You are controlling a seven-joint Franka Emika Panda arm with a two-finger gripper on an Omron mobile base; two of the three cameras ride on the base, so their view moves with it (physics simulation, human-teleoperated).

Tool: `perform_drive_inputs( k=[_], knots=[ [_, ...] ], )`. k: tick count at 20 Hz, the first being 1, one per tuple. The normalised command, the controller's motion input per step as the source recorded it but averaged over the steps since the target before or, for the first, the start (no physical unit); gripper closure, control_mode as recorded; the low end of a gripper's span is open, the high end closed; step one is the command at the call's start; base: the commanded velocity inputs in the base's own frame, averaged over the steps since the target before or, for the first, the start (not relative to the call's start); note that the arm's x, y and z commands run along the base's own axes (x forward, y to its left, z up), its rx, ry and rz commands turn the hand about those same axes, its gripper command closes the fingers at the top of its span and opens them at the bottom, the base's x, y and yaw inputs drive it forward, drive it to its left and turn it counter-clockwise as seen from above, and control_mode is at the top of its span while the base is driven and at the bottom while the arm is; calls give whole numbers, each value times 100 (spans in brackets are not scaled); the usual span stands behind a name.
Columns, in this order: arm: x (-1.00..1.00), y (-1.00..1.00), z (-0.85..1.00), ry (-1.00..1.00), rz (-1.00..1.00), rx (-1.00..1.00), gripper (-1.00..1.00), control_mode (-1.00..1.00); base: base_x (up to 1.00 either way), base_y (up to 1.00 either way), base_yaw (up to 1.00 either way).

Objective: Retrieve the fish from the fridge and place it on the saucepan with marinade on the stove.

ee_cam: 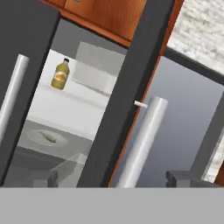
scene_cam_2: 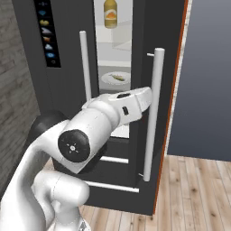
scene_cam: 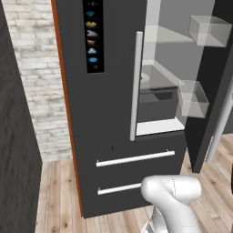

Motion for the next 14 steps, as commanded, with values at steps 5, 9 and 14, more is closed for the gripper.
perform_drive_inputs(
  k=[5,9,14],
  knots=[
    [9,91,-12,31,0,-32,-100,-100,0,0,0],
    [21,62,-35,21,-1,-27,-100,-100,0,0,0],
    [29,42,-24,25,-8,-30,-100,-100,0,0,0]
  ],
)
